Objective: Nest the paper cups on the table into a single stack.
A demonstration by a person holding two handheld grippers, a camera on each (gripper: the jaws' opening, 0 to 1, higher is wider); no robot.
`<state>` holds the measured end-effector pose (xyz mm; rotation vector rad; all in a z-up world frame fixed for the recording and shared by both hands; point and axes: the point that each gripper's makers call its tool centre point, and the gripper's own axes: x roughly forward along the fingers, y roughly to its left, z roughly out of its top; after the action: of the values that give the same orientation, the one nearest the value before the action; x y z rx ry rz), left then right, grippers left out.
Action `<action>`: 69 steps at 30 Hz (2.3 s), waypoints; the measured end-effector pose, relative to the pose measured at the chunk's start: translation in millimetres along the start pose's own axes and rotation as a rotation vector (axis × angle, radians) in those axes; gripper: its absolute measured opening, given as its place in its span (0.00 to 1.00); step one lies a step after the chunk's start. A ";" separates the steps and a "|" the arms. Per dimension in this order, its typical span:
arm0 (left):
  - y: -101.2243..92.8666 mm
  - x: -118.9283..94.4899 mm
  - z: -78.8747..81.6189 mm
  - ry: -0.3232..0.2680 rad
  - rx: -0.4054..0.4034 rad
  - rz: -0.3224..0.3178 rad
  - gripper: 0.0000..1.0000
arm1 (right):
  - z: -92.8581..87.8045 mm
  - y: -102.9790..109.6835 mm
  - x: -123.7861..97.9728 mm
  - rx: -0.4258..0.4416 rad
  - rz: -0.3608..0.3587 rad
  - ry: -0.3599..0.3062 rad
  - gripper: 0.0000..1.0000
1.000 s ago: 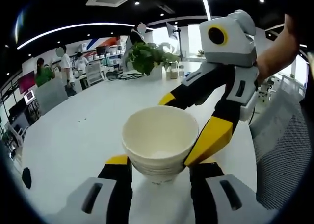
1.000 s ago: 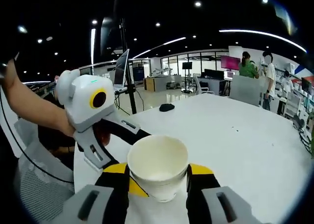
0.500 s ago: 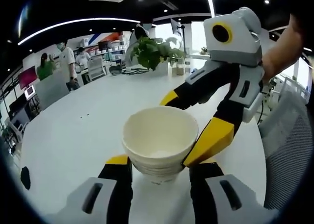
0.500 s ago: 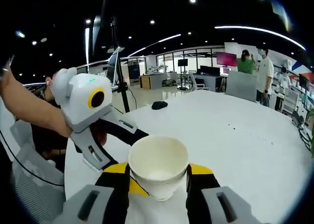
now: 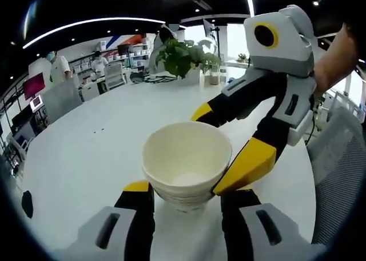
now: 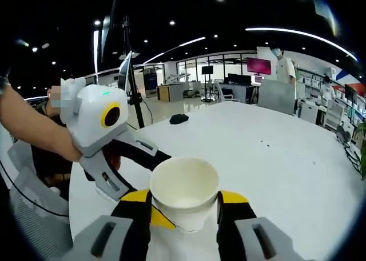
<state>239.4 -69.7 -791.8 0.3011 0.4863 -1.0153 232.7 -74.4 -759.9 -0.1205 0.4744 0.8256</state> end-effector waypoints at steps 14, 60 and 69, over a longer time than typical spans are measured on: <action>-9.6 -27.2 -1.8 -0.042 -0.034 0.022 0.56 | -2.0 -0.1 -26.4 0.027 -0.036 -0.063 0.60; -79.1 -117.5 -27.4 -0.224 -0.113 0.169 0.94 | -76.6 16.5 -131.6 0.011 -0.187 -0.102 1.00; -82.0 -119.6 -24.8 -0.249 -0.132 0.161 0.99 | -76.7 21.3 -129.7 -0.003 -0.175 -0.100 1.00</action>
<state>110.3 -11.4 -752.2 0.0920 0.2964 -0.8462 114.4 -169.8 -767.9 -0.1210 0.3631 0.6575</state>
